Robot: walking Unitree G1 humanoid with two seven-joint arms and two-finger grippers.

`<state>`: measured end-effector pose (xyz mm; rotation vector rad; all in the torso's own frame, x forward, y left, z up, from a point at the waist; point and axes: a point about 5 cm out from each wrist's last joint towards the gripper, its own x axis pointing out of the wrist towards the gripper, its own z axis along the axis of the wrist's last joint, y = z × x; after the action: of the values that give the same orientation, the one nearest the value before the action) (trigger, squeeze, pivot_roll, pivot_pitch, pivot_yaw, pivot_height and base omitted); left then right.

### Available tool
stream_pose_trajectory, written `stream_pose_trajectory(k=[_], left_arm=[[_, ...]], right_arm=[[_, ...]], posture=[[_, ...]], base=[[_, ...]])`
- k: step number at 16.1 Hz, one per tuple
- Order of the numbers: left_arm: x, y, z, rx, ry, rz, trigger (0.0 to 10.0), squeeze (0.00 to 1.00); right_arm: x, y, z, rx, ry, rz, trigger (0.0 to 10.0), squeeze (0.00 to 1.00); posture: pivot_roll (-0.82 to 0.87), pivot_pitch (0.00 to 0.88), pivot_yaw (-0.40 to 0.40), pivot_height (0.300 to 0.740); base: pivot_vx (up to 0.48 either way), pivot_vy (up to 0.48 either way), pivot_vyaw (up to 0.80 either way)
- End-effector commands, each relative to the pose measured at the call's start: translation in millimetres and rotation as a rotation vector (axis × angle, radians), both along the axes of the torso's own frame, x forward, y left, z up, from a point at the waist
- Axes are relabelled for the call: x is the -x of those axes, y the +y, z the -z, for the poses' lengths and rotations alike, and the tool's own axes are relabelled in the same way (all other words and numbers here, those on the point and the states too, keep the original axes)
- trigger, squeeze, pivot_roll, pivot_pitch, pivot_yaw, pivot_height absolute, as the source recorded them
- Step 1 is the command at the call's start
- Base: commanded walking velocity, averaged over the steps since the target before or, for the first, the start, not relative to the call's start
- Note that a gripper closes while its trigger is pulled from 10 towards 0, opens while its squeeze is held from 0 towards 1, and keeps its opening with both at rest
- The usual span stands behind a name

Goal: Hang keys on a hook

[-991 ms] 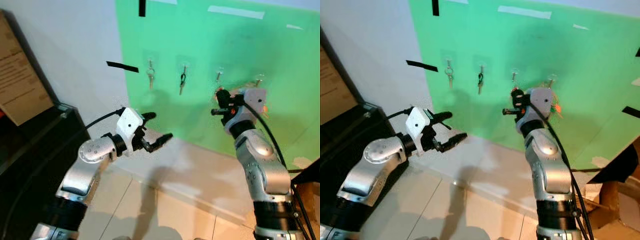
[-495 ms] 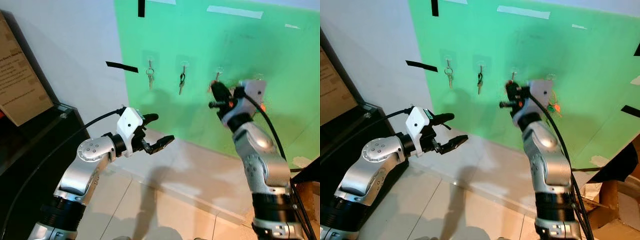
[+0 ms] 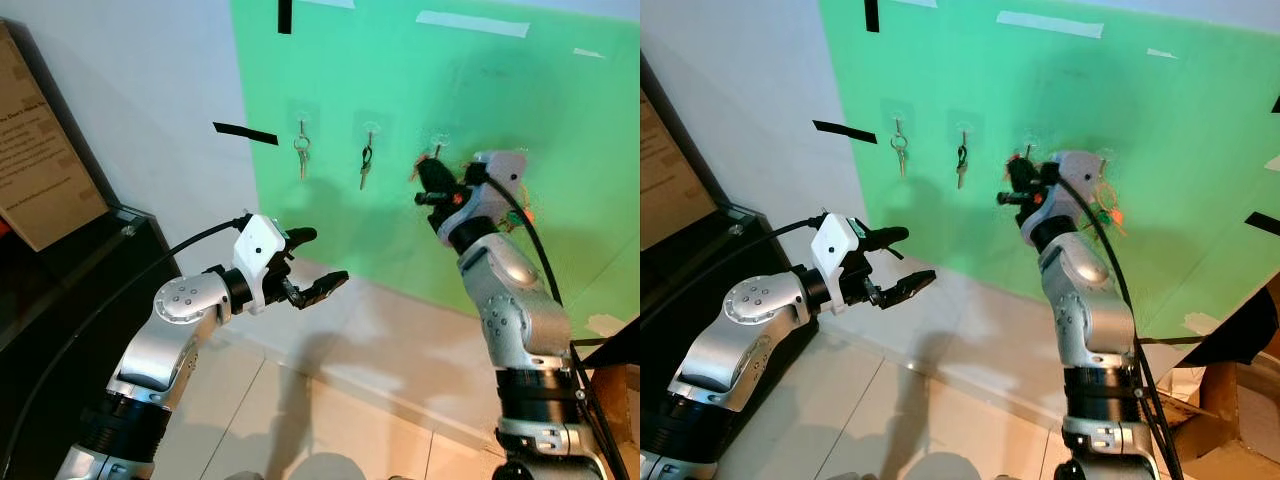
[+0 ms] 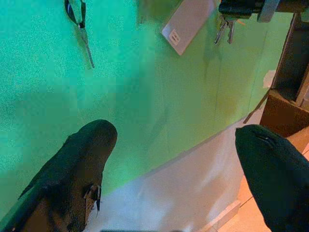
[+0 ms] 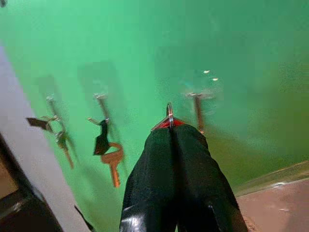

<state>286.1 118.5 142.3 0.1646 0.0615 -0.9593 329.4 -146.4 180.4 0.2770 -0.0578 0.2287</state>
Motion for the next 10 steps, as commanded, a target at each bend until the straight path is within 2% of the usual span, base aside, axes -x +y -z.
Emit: stream_pose_trajectory(k=[1, 10], left_arm=[[-0.4, 1.1, -5.2, -0.010, -0.017, 0.004, 10.0, 0.00], [0.3, 0.8, -5.2, -0.013, -0.016, 0.014, 10.0, 0.00]], right_arm=[[-3.5, -5.1, -0.6, -0.043, 0.024, 0.037, 10.0, 0.00], [-4.7, -21.7, 14.4, -0.303, 0.143, 0.139, 10.0, 0.00]], posture=[[-0.06, 0.000, 0.021, 0.740], [-0.06, 0.000, 0.028, 0.740]], base=[[0.000, 0.000, 0.00], [0.000, 0.000, 0.00]])
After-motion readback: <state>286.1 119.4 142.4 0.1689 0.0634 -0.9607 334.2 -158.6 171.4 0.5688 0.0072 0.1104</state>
